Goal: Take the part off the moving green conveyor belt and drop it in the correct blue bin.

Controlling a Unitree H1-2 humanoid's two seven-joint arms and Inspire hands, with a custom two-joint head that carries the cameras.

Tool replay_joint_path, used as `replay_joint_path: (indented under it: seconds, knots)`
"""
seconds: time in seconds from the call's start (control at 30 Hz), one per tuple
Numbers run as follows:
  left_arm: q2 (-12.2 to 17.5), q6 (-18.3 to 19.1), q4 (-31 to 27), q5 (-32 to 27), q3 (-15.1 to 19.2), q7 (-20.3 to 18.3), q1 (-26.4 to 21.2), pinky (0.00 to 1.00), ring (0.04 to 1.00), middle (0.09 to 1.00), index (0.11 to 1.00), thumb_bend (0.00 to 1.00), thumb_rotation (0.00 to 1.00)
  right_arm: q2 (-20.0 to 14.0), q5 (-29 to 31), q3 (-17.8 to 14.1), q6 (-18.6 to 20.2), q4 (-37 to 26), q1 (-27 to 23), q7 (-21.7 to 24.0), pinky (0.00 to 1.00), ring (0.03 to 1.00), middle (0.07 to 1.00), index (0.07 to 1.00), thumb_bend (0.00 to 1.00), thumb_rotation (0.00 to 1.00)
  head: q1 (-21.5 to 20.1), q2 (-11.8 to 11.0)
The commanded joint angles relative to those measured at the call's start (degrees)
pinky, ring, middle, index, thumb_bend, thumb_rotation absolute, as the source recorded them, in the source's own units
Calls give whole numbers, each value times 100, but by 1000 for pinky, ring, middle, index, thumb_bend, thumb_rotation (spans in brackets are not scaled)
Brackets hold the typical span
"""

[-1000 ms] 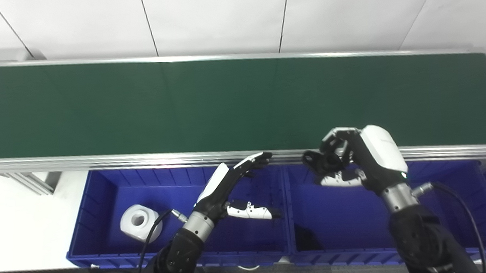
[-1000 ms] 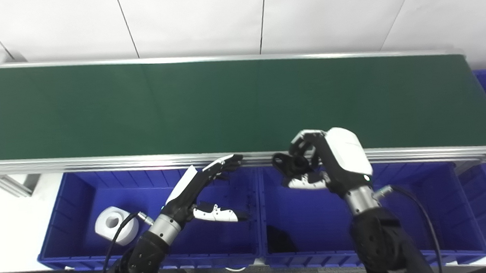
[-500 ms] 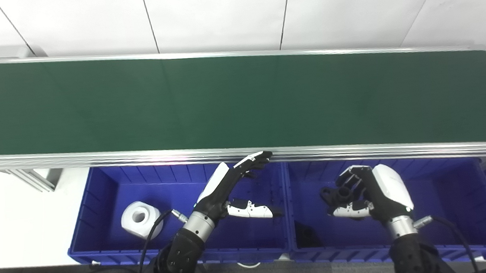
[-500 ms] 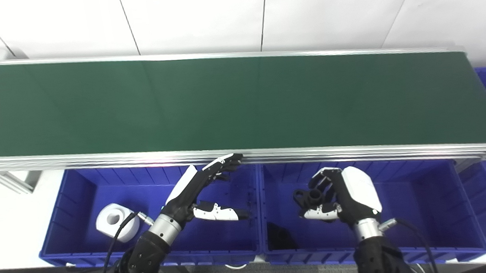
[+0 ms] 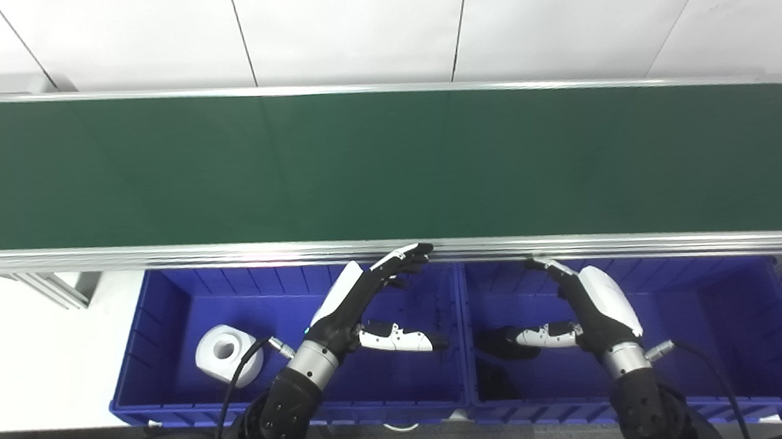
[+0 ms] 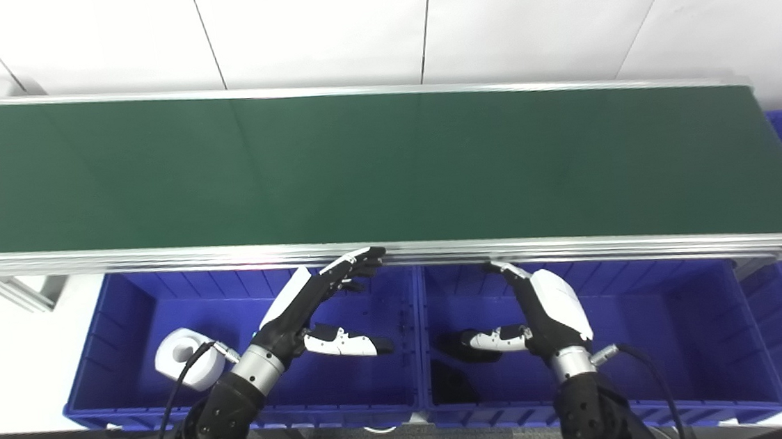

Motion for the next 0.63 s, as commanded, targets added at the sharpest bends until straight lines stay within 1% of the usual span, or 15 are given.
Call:
replay_joint_path:
  seconds: [0.0, 0.03, 0.07, 0.13, 0.17, 0.2, 0.23, 0.3, 0.33, 0.37, 0.4, 0.43, 0.47, 0.53, 0.6]
  knots:
    - [3, -96, -152, -15, 24, -15, -46, 764, 836, 861, 874, 685, 382, 96, 316, -57, -670, -197, 28, -219, 644, 714, 943, 913, 629, 152, 7, 5]
    - [6, -124, -133, -12, 26, 0, -39, 766, 837, 861, 874, 685, 381, 135, 435, -72, -799, -201, 79, -239, 630, 694, 945, 914, 628, 149, 47, -61]
    - [8, -162, -110, -11, 27, 17, -33, 766, 838, 861, 873, 683, 375, 166, 524, -90, -909, -198, 126, -260, 617, 679, 949, 921, 624, 168, 64, -98]
    - [0, -231, -45, -14, 29, 48, -20, 766, 837, 861, 872, 680, 372, 173, 608, -113, -1094, -128, 176, -294, 642, 700, 937, 923, 627, 200, 135, -249]
    - [-8, -264, -4, -17, 28, 61, -14, 769, 840, 863, 872, 681, 372, 163, 629, -122, -1182, -72, 186, -312, 638, 689, 843, 922, 618, 225, 183, -325]
    - [-20, -292, 35, -5, 24, 87, -2, 771, 841, 864, 872, 681, 372, 150, 684, -144, -1309, -1, 199, -322, 635, 683, 795, 921, 614, 238, 240, -413]
    - [-30, -306, 72, 10, 17, 105, 10, 773, 842, 864, 871, 683, 376, 141, 775, -175, -1432, 70, 213, -316, 622, 683, 771, 917, 610, 257, 297, -485]
    - [-48, -343, 152, 62, -1, 155, 24, 773, 845, 869, 876, 692, 396, 141, 988, -243, -1671, 229, 221, -286, 727, 807, 863, 905, 611, 287, 412, -660]
    - [-58, -362, 195, 101, -15, 182, 32, 773, 845, 870, 877, 693, 400, 136, 1077, -278, -1792, 338, 220, -285, 745, 826, 877, 903, 611, 289, 503, -815]
    - [-65, -377, 222, 130, -23, 199, 38, 780, 849, 874, 881, 694, 414, 133, 1128, -303, -1876, 414, 217, -286, 774, 858, 893, 899, 617, 317, 503, -815]
    - [-96, -416, 267, 137, -15, 240, 61, 789, 853, 877, 883, 695, 413, 136, 1257, -352, -2021, 517, 219, -281, 767, 862, 896, 890, 629, 350, 547, -913]
    - [-127, -438, 304, 142, -7, 275, 84, 791, 854, 877, 883, 696, 412, 140, 1389, -394, -2146, 605, 221, -262, 763, 862, 896, 889, 631, 356, 568, -974]
    - [-152, -475, 338, 137, 1, 312, 102, 794, 856, 880, 884, 692, 406, 159, 1492, -435, -2219, 645, 229, -257, 759, 860, 894, 884, 647, 391, 568, -974]
    - [-190, -569, 428, 186, 5, 423, 113, 782, 853, 883, 885, 683, 389, 164, 1568, -478, -2379, 753, 222, -278, 744, 855, 884, 871, 676, 444, 553, -1072]
    - [-215, -649, 508, 247, 6, 527, 107, 769, 845, 882, 884, 675, 388, 173, 1546, -519, -2497, 836, 217, -331, 746, 849, 868, 858, 686, 475, 546, -1095]
